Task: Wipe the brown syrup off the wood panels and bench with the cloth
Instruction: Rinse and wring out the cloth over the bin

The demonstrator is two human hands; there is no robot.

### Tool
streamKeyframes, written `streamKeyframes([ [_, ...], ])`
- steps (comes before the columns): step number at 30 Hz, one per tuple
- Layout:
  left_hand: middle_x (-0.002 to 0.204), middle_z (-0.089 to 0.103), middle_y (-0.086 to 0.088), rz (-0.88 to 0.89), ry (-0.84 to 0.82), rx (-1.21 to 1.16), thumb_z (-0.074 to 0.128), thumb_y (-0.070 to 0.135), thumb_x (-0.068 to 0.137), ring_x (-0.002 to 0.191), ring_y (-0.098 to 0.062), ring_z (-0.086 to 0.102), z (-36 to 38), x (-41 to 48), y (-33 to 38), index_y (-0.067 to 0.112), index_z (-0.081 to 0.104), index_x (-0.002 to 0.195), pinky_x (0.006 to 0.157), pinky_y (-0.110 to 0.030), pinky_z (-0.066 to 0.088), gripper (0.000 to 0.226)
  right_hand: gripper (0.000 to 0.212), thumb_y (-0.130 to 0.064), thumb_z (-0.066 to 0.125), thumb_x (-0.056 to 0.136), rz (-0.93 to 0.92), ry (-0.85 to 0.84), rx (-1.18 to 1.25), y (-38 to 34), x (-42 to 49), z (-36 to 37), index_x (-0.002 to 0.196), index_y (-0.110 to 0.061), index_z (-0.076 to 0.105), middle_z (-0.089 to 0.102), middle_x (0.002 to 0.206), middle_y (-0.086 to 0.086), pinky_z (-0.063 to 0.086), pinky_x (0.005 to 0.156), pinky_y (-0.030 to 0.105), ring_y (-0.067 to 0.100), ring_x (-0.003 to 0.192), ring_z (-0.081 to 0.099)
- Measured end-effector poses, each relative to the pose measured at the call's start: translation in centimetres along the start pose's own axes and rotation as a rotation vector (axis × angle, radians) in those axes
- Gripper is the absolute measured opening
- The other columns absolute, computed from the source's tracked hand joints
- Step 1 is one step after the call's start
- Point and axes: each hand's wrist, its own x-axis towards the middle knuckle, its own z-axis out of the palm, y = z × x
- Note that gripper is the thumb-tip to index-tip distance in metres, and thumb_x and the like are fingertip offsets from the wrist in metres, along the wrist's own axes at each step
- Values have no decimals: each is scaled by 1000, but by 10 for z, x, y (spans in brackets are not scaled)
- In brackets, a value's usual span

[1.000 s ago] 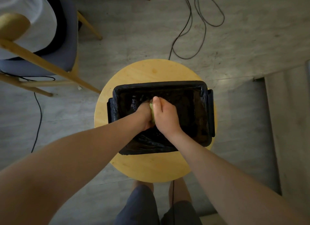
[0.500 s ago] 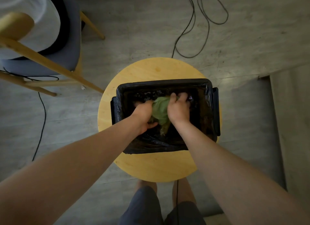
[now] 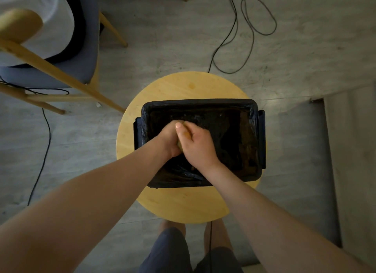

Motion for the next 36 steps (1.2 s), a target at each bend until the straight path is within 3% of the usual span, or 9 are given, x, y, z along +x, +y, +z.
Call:
streamKeyframes([
  [3, 66, 59, -10, 4, 5, 65, 33, 17, 110, 60, -20, 57, 0, -10, 4, 2, 68, 76, 65, -33, 56, 52, 53, -45, 33, 106, -135, 55, -256, 10, 5, 7, 92, -13, 73, 71, 79, 3, 49, 62, 31, 19, 72, 67],
  [7, 152, 45, -32, 95, -31, -2, 31, 18, 112, 97, -31, 65, 9, -15, 4, -8, 33, 154, 118, -51, 33, 49, 57, -41, 28, 106, -204, 189, -504, 26, 16, 10, 79, -10, 68, 66, 66, 10, 45, 48, 33, 32, 55, 64],
  [9, 142, 56, -29, 97, 1, -64, 34, 13, 111, 122, -42, 61, 5, -13, 2, -9, 45, 147, 110, -48, 45, 44, 57, -44, 26, 106, -210, 166, -608, 32, 25, 7, 85, -11, 67, 67, 68, 11, 47, 46, 34, 34, 55, 64],
  [12, 106, 74, -19, 118, 14, -54, 39, 4, 105, 105, -35, 69, 1, -11, -3, -5, 66, 123, 86, -44, 61, 33, 46, -50, 30, 108, 10, 151, -625, 50, 38, -5, 107, -13, 56, 70, 85, 13, 45, 52, 37, 38, 71, 68],
  [16, 109, 69, -15, 59, 91, 1, 52, 22, 104, 102, -32, 66, 2, -18, -6, 17, 61, 102, 94, -61, 55, 11, 57, -54, 50, 103, 343, 219, -407, 61, 29, -9, 141, -14, 37, 45, 139, 20, 53, 84, 47, 42, 112, 57],
  [20, 113, 66, -13, 5, 119, -13, 48, 26, 108, 99, -29, 63, 6, -6, -13, 24, 56, 98, 92, -57, 57, 13, 61, -64, 28, 104, 451, 166, -695, 55, 13, 2, 145, -22, 42, 25, 156, 14, 36, 109, 61, 42, 140, 30],
  [24, 127, 65, -11, -76, 20, -22, 42, 45, 108, 112, -33, 60, 8, -1, -20, 22, 60, 131, 100, -58, 48, 37, 51, -55, 29, 108, 523, 26, -268, 53, 20, 8, 137, -17, 47, 56, 129, 18, 51, 89, 45, 39, 114, 57],
  [32, 59, 63, -5, -15, -47, -76, 41, 23, 104, 57, -19, 67, -5, 8, -13, 14, 66, 51, 58, -29, 53, 60, 30, -40, 45, 106, 37, 30, 41, 7, -3, 15, 83, -30, 63, 65, 78, -11, 51, 69, 33, 12, 81, 65],
  [36, 54, 62, -8, -55, -36, -110, 36, 26, 108, 65, -22, 62, -6, 3, -12, 8, 64, 58, 62, -32, 50, 60, 49, -42, 33, 101, -126, 68, -194, 9, 0, 15, 80, -16, 68, 56, 75, -9, 37, 62, 30, 17, 71, 59],
])
